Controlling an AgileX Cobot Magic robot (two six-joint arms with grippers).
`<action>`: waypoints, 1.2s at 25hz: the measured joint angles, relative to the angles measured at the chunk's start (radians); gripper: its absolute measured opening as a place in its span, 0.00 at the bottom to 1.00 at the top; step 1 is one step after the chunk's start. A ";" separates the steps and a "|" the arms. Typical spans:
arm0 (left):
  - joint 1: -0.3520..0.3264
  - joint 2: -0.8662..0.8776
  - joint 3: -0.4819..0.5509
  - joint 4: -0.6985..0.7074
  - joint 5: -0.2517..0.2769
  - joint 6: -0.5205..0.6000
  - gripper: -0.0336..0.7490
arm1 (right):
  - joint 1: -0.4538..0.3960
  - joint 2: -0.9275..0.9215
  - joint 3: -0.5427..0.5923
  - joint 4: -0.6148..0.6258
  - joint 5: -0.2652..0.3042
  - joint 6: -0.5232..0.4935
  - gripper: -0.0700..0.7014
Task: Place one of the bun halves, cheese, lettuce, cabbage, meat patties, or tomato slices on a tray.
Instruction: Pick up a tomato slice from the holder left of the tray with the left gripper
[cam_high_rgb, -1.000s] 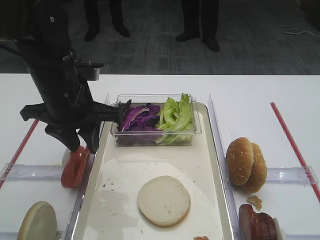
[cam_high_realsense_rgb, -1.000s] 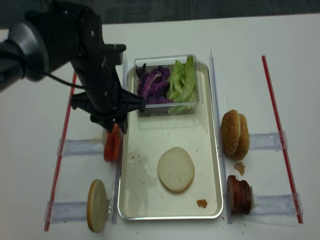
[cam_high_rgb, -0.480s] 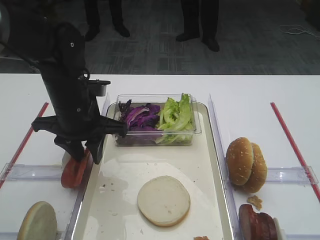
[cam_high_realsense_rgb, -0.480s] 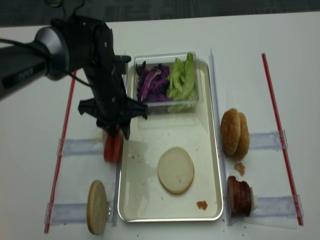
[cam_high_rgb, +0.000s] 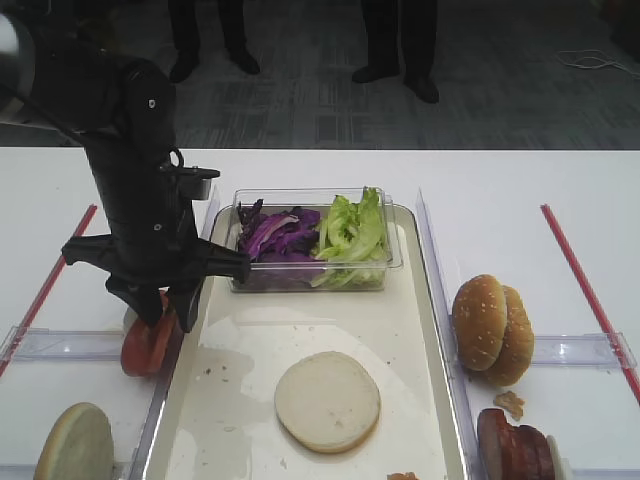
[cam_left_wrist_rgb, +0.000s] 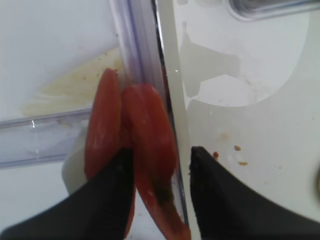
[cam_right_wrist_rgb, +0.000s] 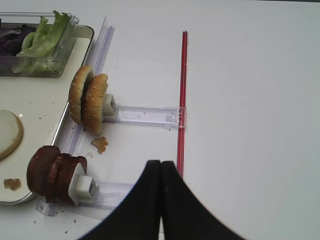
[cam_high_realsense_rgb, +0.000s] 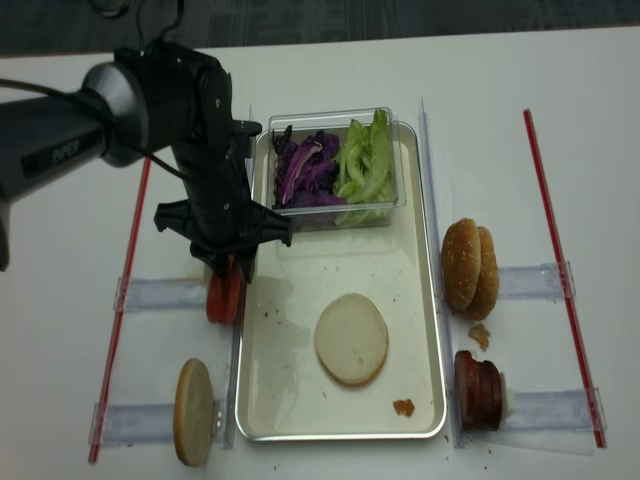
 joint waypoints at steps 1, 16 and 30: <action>0.000 0.001 0.000 0.002 -0.002 0.000 0.37 | 0.000 0.000 0.000 0.000 0.000 0.000 0.26; 0.000 0.016 -0.002 0.030 -0.002 0.000 0.06 | 0.000 0.000 0.000 0.000 0.000 0.000 0.26; 0.000 0.020 -0.111 0.050 0.125 -0.002 0.06 | 0.000 0.000 0.000 0.000 0.000 0.002 0.26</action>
